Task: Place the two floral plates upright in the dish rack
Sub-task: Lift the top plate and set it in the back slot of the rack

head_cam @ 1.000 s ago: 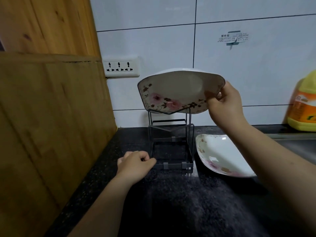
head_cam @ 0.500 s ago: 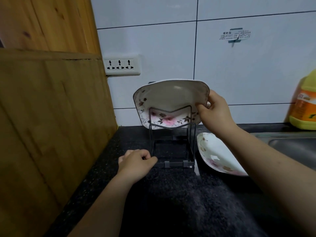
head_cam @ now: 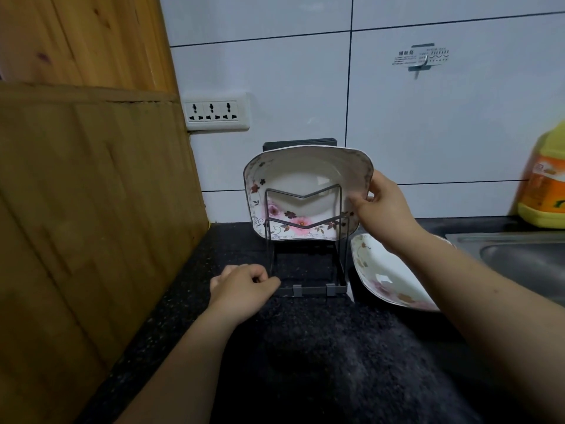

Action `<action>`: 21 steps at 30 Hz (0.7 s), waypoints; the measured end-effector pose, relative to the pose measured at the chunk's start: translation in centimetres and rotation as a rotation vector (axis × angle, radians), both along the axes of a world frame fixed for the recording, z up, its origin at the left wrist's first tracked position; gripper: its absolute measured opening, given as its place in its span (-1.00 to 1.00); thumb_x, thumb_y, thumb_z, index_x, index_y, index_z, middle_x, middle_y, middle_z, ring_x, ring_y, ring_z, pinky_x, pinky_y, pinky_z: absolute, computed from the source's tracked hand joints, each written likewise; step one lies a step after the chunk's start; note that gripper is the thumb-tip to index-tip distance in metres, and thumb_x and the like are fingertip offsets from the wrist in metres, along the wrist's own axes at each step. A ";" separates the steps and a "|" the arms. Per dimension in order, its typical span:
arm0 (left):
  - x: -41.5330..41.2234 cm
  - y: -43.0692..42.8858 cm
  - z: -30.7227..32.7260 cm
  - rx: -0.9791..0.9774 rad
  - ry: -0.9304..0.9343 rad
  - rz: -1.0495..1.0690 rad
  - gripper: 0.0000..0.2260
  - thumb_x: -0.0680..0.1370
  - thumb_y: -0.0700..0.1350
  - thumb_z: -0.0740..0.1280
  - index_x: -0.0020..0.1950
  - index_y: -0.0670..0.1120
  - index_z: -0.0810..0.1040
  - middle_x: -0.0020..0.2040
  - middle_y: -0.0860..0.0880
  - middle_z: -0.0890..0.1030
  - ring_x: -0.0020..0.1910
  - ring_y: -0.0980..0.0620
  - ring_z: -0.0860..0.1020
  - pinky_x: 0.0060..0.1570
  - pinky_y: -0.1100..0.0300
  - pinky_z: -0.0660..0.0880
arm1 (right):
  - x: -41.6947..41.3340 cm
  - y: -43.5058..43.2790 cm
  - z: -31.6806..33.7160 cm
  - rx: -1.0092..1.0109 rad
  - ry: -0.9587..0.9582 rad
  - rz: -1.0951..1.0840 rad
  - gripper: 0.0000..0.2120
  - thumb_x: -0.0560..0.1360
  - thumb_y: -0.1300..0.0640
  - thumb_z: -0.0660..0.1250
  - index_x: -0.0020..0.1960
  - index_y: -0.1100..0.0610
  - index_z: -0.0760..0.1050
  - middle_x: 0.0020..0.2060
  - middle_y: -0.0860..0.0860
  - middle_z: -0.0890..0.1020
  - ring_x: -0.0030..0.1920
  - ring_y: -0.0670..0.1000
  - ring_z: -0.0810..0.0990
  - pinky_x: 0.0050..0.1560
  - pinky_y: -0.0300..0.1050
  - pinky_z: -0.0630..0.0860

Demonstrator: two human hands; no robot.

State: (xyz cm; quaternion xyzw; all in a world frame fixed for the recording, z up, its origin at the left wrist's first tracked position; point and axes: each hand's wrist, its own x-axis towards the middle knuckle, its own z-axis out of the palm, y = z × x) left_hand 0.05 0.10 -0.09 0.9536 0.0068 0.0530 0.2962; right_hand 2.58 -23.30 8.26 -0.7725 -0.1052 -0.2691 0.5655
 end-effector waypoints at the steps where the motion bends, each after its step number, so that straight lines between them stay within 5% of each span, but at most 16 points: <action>1: 0.0 0.0 0.0 -0.001 0.000 0.000 -0.66 0.49 0.15 0.27 -0.42 0.01 0.39 -0.21 0.12 0.55 0.23 0.01 0.44 0.38 0.02 0.21 | 0.0 0.0 0.1 0.000 0.004 0.007 -0.61 0.48 0.36 0.18 0.08 -0.09 0.53 -0.14 -0.16 0.61 -0.25 0.04 0.53 -0.17 0.08 0.60; 16: 0.3 0.0 -0.2 0.003 -0.002 0.003 -0.64 0.48 0.16 0.28 -0.45 0.02 0.39 -0.20 0.13 0.55 0.23 -0.02 0.46 0.39 -0.03 0.22 | -1.1 -0.9 0.4 -0.047 0.147 0.101 -0.61 0.52 0.37 0.21 0.16 -0.08 0.44 0.01 -0.09 0.59 -0.16 -0.04 0.59 -0.21 -0.20 0.49; 21: 0.4 0.1 -0.3 -0.006 0.011 0.003 -0.66 0.48 0.16 0.27 -0.43 0.03 0.40 -0.12 0.11 0.60 0.28 0.00 0.42 0.36 0.00 0.17 | -2.0 -3.3 0.4 0.051 0.152 -0.063 -0.49 0.46 0.44 0.13 0.26 -0.02 0.45 0.02 -0.01 0.56 -0.14 -0.11 0.56 -0.45 -0.37 0.42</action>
